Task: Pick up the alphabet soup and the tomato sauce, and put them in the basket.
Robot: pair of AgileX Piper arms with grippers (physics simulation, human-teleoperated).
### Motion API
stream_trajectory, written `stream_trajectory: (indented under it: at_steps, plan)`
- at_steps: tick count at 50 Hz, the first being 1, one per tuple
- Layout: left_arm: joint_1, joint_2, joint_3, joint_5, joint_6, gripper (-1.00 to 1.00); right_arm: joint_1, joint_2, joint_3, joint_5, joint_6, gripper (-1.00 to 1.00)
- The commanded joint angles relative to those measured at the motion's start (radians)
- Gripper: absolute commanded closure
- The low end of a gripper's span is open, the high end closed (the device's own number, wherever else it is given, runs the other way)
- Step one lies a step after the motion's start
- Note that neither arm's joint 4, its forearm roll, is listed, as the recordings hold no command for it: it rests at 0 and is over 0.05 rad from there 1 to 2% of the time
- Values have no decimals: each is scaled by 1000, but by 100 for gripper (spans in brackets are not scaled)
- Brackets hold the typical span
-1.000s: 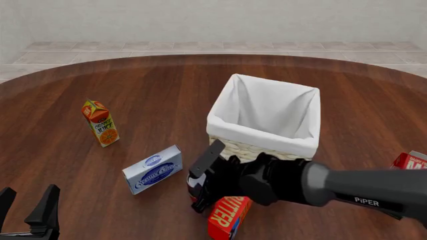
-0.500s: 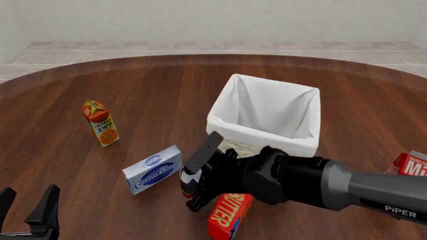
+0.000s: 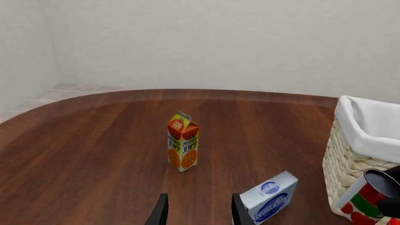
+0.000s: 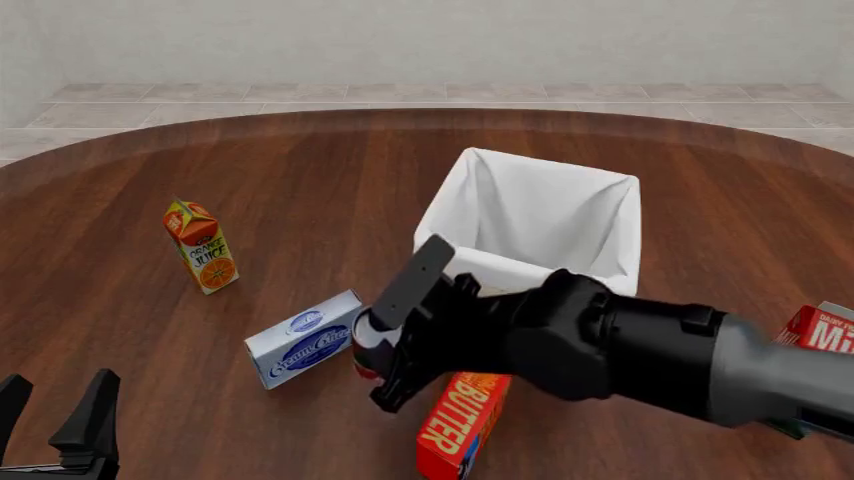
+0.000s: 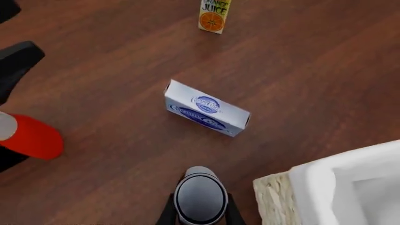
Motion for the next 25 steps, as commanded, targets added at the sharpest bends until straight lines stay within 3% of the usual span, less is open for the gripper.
stream_trajectory:
  at_steps: [1,25]
  plan:
    - [0,0,0,0,0,-100,7,-38,-18,27,5,100]
    - [0,0,0,0,0,-100,27,-105,-69,83,5,100]
